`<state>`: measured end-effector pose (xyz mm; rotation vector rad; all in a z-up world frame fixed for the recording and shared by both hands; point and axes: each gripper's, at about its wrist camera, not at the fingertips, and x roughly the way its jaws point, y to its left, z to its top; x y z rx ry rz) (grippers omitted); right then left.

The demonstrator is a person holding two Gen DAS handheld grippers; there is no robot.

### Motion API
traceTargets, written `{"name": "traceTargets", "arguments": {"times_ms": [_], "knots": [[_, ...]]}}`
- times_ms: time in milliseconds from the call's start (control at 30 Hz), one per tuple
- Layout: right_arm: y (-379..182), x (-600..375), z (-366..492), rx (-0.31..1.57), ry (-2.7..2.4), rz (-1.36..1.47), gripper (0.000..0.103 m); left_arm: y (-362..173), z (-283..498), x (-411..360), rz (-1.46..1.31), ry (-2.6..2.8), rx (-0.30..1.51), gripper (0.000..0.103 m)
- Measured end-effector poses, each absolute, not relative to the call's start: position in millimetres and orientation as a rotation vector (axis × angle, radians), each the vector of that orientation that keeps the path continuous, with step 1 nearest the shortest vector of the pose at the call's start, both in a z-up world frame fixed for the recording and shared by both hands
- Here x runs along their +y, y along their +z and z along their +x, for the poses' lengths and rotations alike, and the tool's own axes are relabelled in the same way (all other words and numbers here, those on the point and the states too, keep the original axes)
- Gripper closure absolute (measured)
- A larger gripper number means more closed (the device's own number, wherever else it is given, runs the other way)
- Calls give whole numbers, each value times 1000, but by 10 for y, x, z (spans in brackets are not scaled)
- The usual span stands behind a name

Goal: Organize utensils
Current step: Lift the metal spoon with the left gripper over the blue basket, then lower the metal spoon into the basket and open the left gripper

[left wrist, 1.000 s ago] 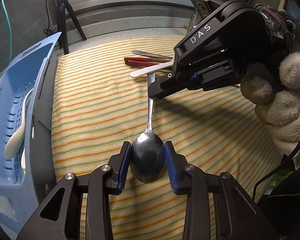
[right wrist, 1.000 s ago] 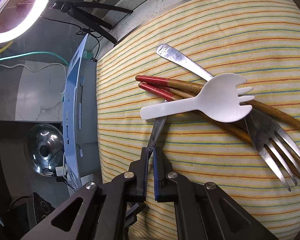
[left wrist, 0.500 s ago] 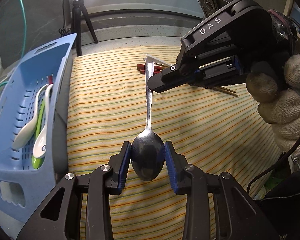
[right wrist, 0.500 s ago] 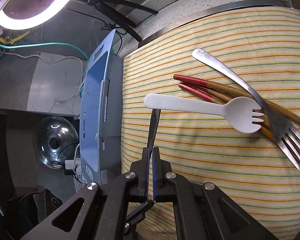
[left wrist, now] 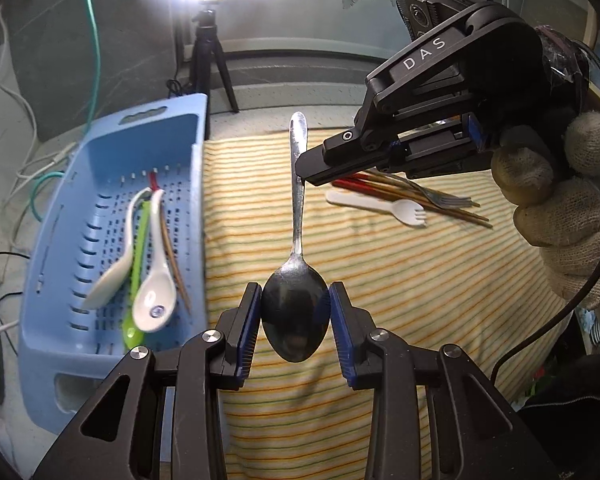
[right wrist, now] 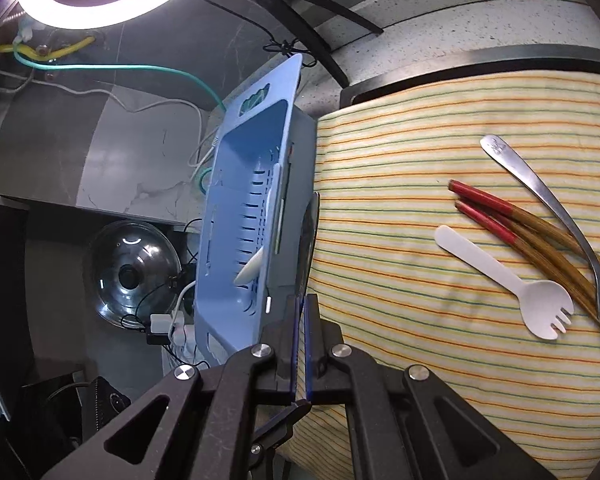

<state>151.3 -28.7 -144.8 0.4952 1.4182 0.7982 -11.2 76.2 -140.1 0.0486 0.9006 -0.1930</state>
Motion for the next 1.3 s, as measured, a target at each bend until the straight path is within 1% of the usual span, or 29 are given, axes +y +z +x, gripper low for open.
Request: {"name": "traceTargets", "arguments": {"times_ms": [367,733,1100,1167,1200,1233,1267,1300], "knots": [[-1206,468,1731,1387,887,397,101,-1281,37,1309,26,-110,868,70],[-1249,1191,1874,1391,919,297,101,-1367,214,1823,13,-34,897,70],[-1348,1530,1954,1376,925,209,100,-1407,327,2007,3,-1,921,70],[-1334,1550,1948,1363,916,177,97,-1402,330,2012,0,1,925,70],[-1329,1555,1950,1360,911,160,94,-1403,336,2023,-10,-2,932,70],[-1324,1554,1956,1359,908,151,80,-1407,342,2029,-21,0,939,69],[-1314,1538,1962,1356,904,148,71,-1412,348,2028,-23,5,946,64],[-1293,1514,1959,1342,906,151,60,-1410,349,2022,-20,13,945,57]]}}
